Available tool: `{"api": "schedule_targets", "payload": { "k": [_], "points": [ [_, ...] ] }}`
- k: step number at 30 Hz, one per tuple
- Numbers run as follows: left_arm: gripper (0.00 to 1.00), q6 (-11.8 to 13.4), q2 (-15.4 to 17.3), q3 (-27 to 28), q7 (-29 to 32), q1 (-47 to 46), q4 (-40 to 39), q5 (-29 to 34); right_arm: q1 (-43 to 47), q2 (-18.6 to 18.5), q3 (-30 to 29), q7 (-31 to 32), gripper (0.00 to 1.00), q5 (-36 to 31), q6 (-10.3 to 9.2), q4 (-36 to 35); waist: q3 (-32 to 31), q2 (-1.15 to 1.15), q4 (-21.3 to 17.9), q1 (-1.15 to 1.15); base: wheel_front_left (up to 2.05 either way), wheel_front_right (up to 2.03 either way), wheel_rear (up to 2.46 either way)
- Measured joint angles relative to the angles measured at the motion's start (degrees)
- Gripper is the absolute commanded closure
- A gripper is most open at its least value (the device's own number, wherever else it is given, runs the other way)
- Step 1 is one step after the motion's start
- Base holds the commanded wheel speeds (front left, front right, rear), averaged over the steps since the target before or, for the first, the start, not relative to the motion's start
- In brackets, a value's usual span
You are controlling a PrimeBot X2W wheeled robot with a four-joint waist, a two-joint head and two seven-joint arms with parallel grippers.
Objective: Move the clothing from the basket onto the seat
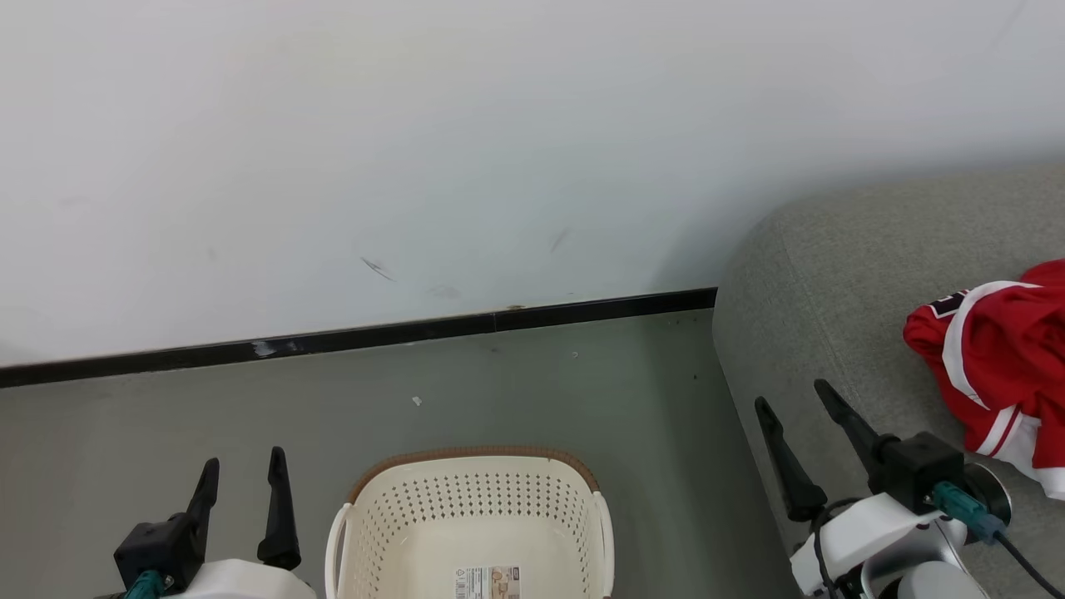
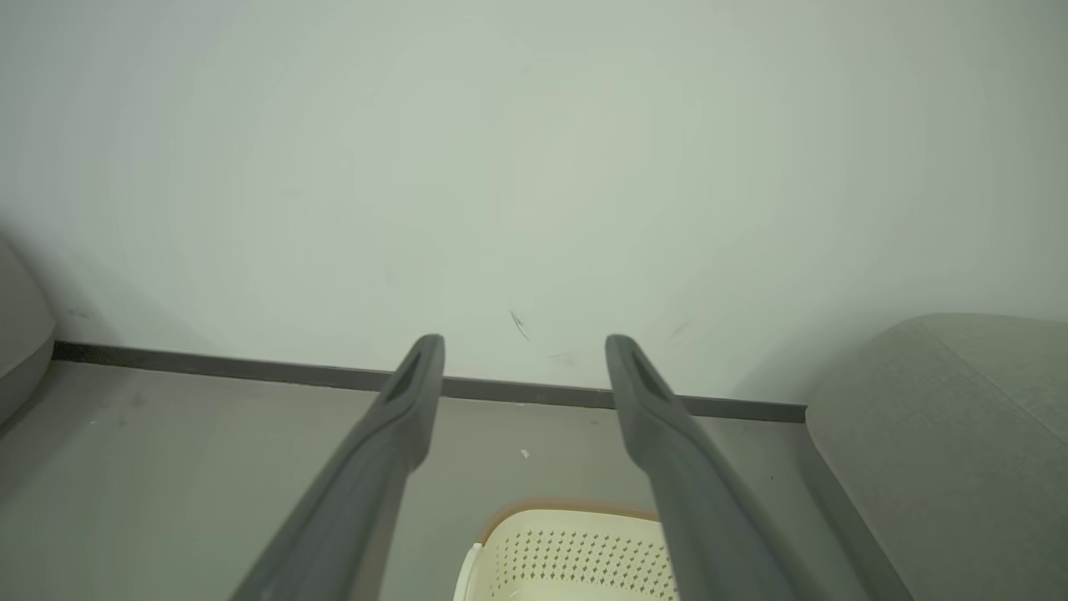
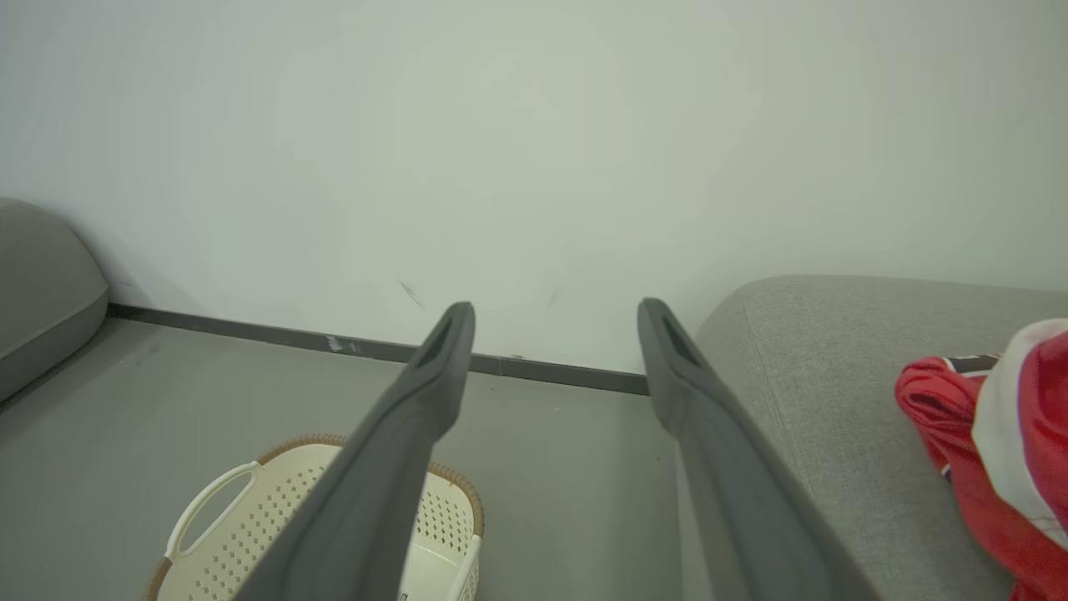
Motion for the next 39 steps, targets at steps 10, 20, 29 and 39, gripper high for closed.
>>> {"api": "schedule_targets", "payload": {
  "k": [10, 20, 29, 39],
  "points": [
    [0.0, -0.25, -0.15, -0.32, 0.0, 0.67, -0.15, 0.32, 3.63, 0.64, -0.16, 0.0, 0.0, 0.45, 0.0, 0.02, -1.8, 0.0, 1.16, 0.0, 0.0, 0.0, 0.0],
    [0.0, -0.93, -0.18, -0.9, -0.01, 0.67, -0.82, 0.78, 5.62, 0.65, 0.32, 0.0, 0.0, 3.04, 0.0, -1.3, -2.16, 0.0, 1.21, 0.0, 0.0, 0.0, 0.0],
    [0.0, -1.47, 0.21, -1.14, -0.01, 0.67, -0.82, 0.98, 6.28, 0.65, 0.55, 0.0, 0.0, 3.54, 0.0, -1.85, -2.31, 0.0, 1.42, 0.0, 0.0, 0.0, 0.0],
    [1.0, -1.67, -1.96, -1.81, 0.59, 2.8, 2.26, -0.18, 10.07, 1.23, 1.13, 0.16, 1.0, 4.72, 0.01, 1.03, -2.31, 0.0, 1.49, 0.0, 0.0, 0.0, 0.0]
  ]
}}
